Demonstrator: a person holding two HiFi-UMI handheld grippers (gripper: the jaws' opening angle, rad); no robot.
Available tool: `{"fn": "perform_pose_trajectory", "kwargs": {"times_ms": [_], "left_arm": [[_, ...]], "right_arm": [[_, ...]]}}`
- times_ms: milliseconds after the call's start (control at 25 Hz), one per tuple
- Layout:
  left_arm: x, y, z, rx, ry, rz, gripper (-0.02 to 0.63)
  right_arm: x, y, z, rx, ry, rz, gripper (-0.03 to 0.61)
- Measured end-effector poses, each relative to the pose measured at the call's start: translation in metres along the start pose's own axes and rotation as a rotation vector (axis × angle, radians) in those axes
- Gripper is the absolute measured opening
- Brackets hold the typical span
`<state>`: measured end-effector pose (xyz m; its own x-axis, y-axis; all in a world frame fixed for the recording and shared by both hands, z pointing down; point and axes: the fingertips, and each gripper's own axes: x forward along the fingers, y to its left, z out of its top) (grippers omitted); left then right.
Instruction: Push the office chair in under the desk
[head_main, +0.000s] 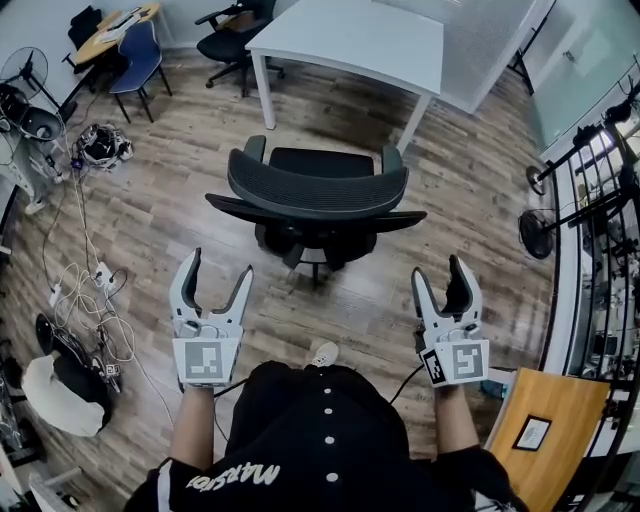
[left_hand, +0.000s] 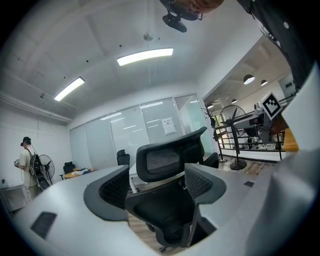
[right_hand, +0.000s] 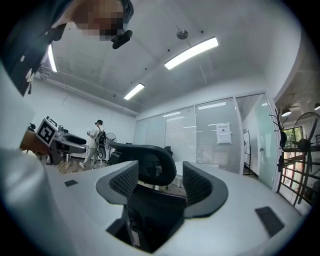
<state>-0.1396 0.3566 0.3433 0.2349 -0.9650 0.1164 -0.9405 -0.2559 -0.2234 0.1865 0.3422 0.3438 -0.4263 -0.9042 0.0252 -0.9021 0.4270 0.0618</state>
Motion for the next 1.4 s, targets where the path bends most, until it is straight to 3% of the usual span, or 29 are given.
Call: {"fn": "perform_pose_trajectory", "kwargs": {"times_ms": [400,560,680,1000,1160,1400], "left_arm": [[0.011,0.000,-0.014,0.067,0.066,-0.032,0.354],[0.033,0.002,-0.034,0.207,0.128,-0.114,0.359],[0.050,0.003,-0.050,0.256,0.169,-0.177,0.359],[0.093,0.005,-0.084,0.376,0.261,-0.285,0.359],[0.109,0.004,-0.102,0.475,0.303,-0.314,0.359],[0.129,0.000,-0.122,0.568,0.346,-0.382,0.359]], "right_arm": [[0.024,0.003,-0.020,-0.033,0.074,0.049,0.284],[0.045,0.023,-0.024,-0.190,0.095,0.108,0.284],[0.059,0.036,-0.036,-0.334,0.149,0.156,0.284],[0.093,0.037,-0.067,-0.467,0.289,0.209,0.284],[0.104,0.028,-0.090,-0.528,0.344,0.215,0.285],[0.116,0.022,-0.121,-0.643,0.451,0.289,0.288]]}}
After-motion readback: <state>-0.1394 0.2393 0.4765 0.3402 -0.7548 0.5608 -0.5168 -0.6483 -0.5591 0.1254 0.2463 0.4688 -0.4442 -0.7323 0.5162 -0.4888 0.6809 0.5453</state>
